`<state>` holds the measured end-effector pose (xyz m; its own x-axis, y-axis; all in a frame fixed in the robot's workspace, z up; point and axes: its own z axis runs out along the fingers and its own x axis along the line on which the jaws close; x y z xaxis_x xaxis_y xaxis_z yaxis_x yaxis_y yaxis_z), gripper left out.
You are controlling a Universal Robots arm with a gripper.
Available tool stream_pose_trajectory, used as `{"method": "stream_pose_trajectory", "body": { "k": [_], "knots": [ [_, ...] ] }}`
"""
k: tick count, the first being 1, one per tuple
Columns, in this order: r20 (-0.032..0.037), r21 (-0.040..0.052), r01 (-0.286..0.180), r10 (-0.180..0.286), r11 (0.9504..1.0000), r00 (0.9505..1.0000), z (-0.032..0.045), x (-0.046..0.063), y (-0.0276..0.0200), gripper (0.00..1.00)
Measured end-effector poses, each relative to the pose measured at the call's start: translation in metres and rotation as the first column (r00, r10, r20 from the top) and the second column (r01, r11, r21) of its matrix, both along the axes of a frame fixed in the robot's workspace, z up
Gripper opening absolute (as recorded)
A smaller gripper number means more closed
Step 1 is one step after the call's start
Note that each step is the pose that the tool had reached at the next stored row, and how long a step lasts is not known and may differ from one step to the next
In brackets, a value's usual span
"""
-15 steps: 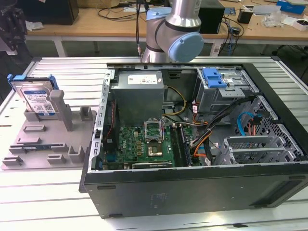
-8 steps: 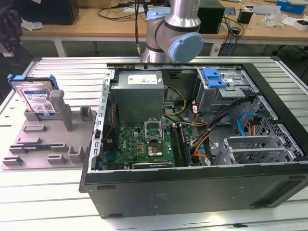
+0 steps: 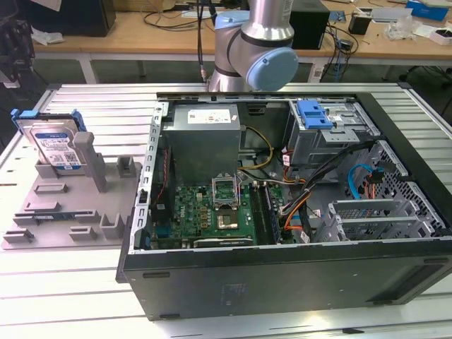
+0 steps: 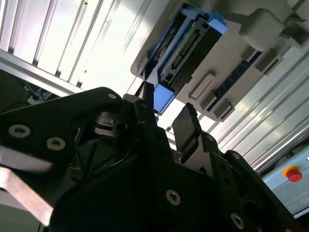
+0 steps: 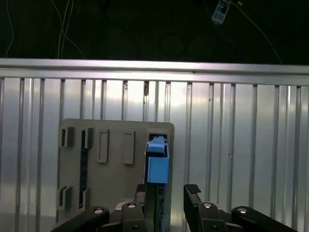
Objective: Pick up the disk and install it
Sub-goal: 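Pick up the disk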
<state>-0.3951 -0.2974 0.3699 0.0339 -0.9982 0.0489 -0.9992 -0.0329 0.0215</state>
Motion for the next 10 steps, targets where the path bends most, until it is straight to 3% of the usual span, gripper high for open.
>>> {"method": "stream_pose_trajectory", "body": {
  "k": [4, 10],
  "knots": [
    [0.0023, 0.0002, 0.004, -0.004, 1.0, 1.0, -0.0021, -0.0014, -0.0009, 0.44],
    [0.003, 0.0001, 0.006, -0.006, 1.0, 1.0, -0.0047, -0.0037, -0.0071, 0.44]
  ]
}}
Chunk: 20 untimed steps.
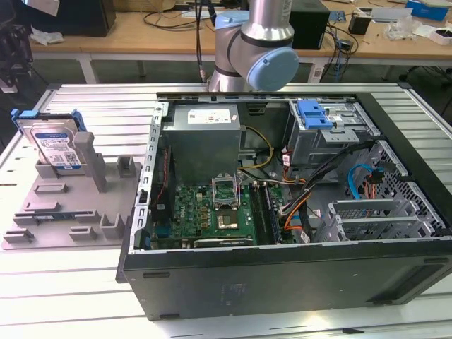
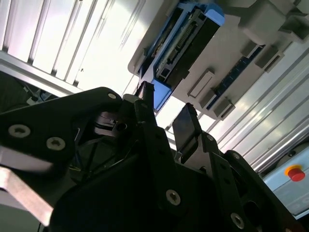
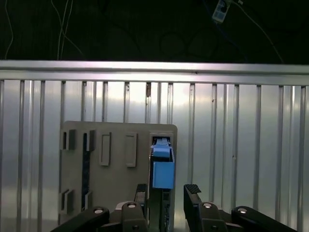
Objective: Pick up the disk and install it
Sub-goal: 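Pick up the disk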
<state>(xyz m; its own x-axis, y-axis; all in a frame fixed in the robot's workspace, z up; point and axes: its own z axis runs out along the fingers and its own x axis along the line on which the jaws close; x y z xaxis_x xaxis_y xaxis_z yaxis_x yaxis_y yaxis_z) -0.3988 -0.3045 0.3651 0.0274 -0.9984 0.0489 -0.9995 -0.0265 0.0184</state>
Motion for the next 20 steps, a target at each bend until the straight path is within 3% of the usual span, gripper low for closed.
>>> {"method": "stream_pose_trajectory", "body": {
  "k": [4, 20],
  "knots": [
    [0.0002, 0.0, 0.002, -0.002, 1.0, 1.0, -0.0028, 0.0, -0.0035, 0.44],
    [0.0009, 0.001, 0.002, -0.002, 1.0, 1.0, -0.0103, 0.0009, -0.0034, 0.44]
  ]
}}
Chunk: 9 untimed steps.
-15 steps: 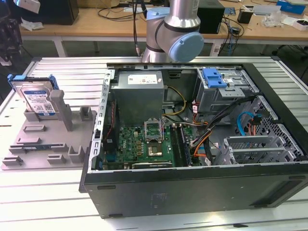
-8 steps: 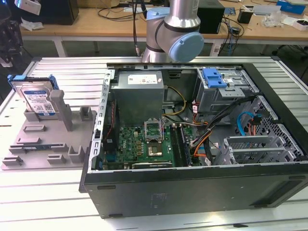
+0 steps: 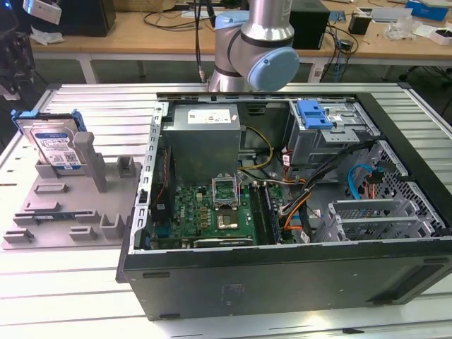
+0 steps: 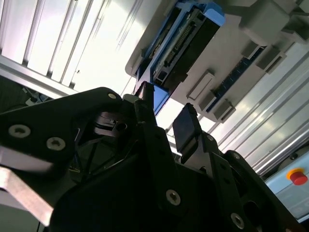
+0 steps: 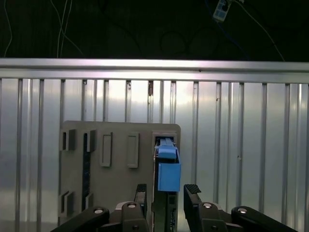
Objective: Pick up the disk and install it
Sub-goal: 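Pick up the disk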
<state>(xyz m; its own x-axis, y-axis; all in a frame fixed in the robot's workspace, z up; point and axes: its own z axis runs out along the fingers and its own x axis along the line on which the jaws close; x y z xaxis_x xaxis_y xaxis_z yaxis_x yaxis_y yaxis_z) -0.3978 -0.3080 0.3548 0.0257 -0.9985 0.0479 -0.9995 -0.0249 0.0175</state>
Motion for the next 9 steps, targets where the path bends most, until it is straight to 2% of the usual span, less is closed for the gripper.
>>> {"method": "stream_pose_trajectory", "body": {
  "k": [9],
  "knots": [
    [0.0002, 0.0008, 0.0, 0.0, 1.0, 1.0, -0.0008, 0.0, 0.0003, 0.44]
  ]
}}
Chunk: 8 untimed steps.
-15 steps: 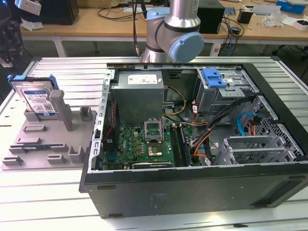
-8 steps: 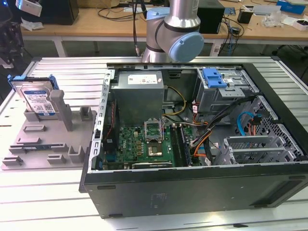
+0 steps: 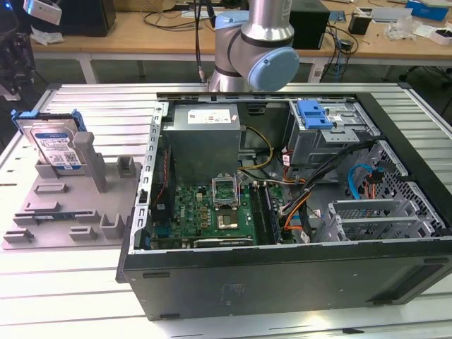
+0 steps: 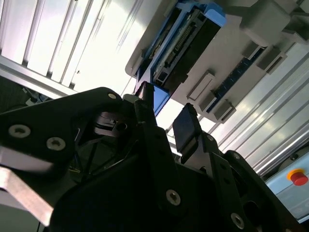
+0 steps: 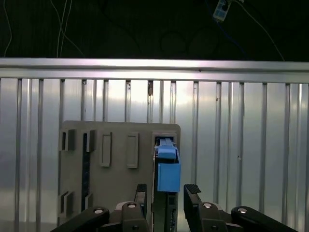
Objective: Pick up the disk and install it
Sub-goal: 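Pick up the disk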
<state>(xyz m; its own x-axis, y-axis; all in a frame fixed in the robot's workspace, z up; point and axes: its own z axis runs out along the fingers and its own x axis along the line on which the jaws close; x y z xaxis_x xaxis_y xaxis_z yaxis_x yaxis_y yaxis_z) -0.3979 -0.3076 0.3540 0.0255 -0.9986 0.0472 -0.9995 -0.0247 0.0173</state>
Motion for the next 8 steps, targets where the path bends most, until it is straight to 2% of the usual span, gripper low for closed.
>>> {"method": "stream_pose_trajectory", "body": {
  "k": [8],
  "knots": [
    [-0.0001, 0.0012, 0.0, 0.0, 1.0, 1.0, -0.0031, 0.0, 0.0028, 0.44]
  ]
}}
